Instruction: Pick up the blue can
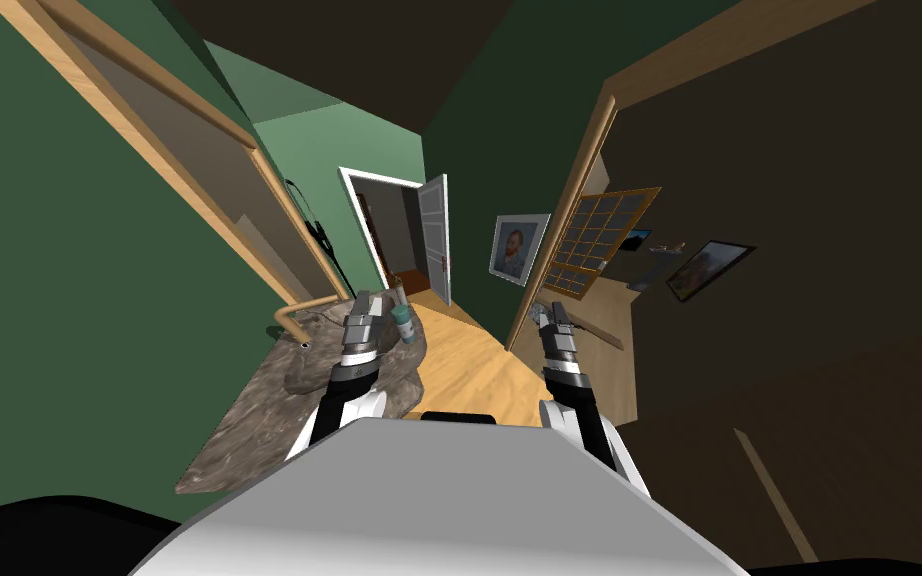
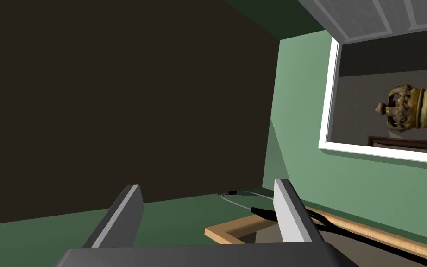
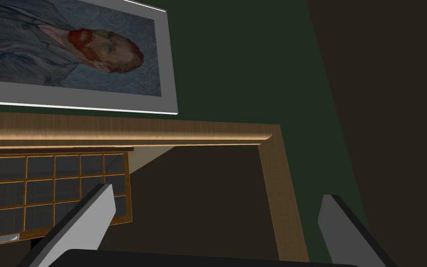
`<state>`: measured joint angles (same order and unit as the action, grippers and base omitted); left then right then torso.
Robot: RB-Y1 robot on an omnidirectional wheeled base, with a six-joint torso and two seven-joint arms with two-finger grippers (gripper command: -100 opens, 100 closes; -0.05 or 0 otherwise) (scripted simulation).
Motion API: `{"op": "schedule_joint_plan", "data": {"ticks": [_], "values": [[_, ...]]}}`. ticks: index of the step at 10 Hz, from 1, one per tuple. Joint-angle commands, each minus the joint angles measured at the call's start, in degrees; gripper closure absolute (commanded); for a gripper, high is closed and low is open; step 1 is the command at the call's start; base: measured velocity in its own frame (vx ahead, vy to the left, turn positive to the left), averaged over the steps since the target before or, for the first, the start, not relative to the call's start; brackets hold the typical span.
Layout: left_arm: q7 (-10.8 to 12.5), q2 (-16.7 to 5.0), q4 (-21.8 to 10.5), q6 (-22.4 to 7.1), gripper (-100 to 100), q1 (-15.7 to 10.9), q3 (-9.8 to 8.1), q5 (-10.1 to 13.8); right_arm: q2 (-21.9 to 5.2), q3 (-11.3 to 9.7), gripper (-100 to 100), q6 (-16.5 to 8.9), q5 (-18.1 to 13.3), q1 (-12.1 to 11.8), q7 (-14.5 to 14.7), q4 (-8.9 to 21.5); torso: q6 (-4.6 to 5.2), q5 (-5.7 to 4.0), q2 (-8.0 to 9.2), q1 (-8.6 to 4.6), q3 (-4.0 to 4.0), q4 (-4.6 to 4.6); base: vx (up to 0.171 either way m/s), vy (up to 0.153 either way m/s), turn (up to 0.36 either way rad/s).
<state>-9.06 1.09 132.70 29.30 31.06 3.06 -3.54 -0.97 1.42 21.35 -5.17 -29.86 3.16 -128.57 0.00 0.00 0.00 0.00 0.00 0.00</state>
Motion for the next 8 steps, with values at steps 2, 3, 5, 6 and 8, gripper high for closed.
{"op": "schedule_joint_plan", "data": {"ticks": [2, 3, 5, 6, 8], "values": [[-0.4, -3.4, -0.5, -0.6, -100, 0.3, 0.04, -0.5, 0.0, 0.0, 0, 0.0, 0.0, 0.0, 0.0, 0.0, 0.0, 0.0, 0.02, -0.01, 0.01, 0.0, -0.01, -0.008, -0.011], [-0.6, -4.7, -0.8, -0.9, -100, 0.5, 0.06, -0.9, 0.0, 0.0, 0, 0.0, 0.0, 0.0, 0.0, 0.0, 0.0, 0.0, 0.05, -0.02, 0.03, 0.01, -0.02, -0.01, -0.014], [-1.3, -6.9, -1.7, -1.9, -100, 1.1, 0.15, -1.7, 0.0, 0.0, 0, 0.0, 0.0, 0.0, 0.0, 0.0, 0.0, -0.01, 0.1, -0.03, 0.05, 0.02, -0.029, -0.015, -0.021], [-2.1, -8.4, -2.8, -3.2, -100, 1.8, 0.3, -2.9, 0.0, 0.0, 0, 0.0, 0.0, 0.0, 0.0, 0.0, 0.0, -0.01, 0.11, -0.04, 0.07, 0.02, -0.041, -0.025, -0.043], [-3.6, -9.3, -4.7, -5.5, -100, 3.1, 0.61, -4.8, 0.0, 0.0, 0, 0.0, 0.0, 0.0, 0.0, 0.0, 0.0, -0.02, 0.2, -0.11, 0.12, 0.04, -0.078, -0.04, -0.048]]}}
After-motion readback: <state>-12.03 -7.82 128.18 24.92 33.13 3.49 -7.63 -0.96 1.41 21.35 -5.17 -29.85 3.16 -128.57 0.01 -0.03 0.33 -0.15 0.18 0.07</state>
